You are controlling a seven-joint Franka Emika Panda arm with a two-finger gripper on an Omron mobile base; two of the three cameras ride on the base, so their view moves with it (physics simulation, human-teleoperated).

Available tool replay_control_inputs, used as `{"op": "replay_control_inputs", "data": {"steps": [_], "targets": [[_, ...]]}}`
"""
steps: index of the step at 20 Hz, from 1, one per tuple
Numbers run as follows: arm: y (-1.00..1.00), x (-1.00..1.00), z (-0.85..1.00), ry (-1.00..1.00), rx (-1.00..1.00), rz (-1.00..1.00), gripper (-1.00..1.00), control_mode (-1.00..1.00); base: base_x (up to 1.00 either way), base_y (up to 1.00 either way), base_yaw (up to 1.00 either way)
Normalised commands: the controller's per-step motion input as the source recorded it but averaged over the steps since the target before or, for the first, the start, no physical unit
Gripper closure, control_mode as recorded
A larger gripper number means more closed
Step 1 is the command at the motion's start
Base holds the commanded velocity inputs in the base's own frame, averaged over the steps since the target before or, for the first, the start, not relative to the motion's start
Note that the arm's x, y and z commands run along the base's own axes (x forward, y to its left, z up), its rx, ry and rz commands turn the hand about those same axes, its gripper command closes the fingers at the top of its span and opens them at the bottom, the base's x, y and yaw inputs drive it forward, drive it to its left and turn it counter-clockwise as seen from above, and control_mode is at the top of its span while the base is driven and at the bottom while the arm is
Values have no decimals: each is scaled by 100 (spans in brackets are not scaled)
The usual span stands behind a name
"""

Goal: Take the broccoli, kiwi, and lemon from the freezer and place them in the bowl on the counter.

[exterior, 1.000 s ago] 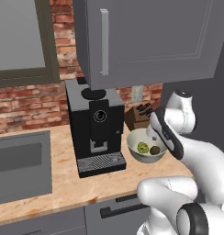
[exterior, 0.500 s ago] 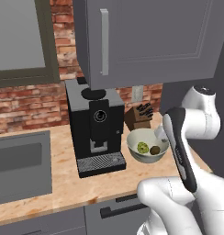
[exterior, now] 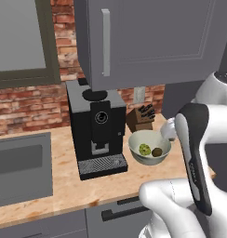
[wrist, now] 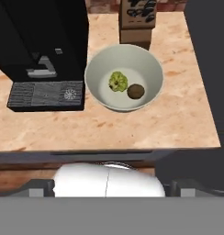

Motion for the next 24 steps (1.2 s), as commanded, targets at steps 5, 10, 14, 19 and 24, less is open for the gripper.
{"op": "replay_control_inputs", "data": {"steps": [5,10,14,19,24], "targets": [[4,-55,87,0,0,0,-100,-100,0,0,0],[12,-72,35,-2,0,0,-100,-100,0,0,0],[14,-67,2,-5,0,0,-100,-100,0,0,0],[14,-6,8,-5,0,0,-100,-100,0,0,0],[0,1,17,-3,0,0,-100,-100,0,0,0]]}}
